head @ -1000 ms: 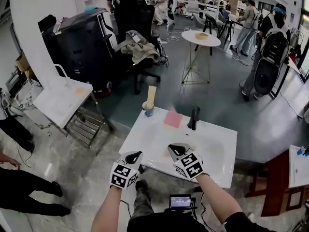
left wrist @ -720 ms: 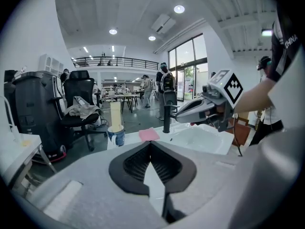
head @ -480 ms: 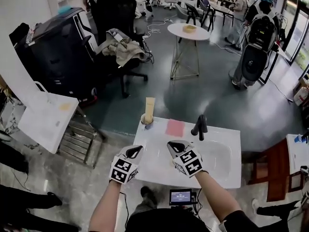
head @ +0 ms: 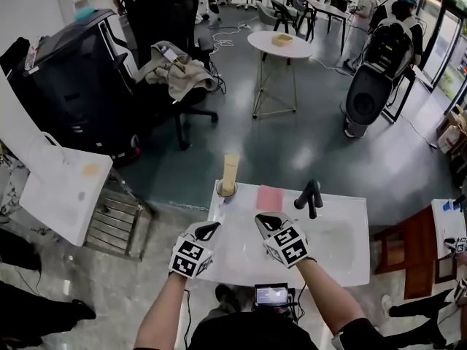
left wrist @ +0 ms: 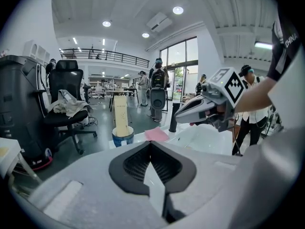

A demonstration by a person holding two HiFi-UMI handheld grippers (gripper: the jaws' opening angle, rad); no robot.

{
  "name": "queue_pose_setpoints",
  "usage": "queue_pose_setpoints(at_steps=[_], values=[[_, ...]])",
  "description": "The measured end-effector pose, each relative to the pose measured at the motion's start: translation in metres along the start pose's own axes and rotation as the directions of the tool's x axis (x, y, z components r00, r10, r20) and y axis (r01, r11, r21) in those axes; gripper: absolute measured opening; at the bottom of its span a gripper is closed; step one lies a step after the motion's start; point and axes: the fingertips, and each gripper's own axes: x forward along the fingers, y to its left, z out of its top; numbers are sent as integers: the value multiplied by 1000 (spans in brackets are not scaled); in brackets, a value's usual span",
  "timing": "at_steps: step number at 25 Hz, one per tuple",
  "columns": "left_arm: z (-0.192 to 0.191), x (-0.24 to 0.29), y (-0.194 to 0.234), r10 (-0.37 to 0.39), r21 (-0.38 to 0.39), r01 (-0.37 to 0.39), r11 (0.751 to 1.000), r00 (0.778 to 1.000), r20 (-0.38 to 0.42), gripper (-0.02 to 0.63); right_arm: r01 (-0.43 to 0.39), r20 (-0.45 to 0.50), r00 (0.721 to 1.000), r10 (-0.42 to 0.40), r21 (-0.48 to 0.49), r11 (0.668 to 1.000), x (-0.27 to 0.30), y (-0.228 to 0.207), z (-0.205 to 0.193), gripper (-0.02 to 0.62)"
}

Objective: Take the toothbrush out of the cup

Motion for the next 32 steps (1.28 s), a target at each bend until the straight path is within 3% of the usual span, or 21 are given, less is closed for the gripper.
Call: queue_pose_setpoints(at_steps=[17, 32], values=[[24, 7, 23, 151, -47, -150, 987, 989, 3, 12, -145, 21, 989, 147, -73, 987, 35, -18, 31, 9], [31, 7, 29, 173, -27, -173, 984, 985, -3, 11, -213, -5, 977, 213, -104, 972, 46, -19, 32, 9]])
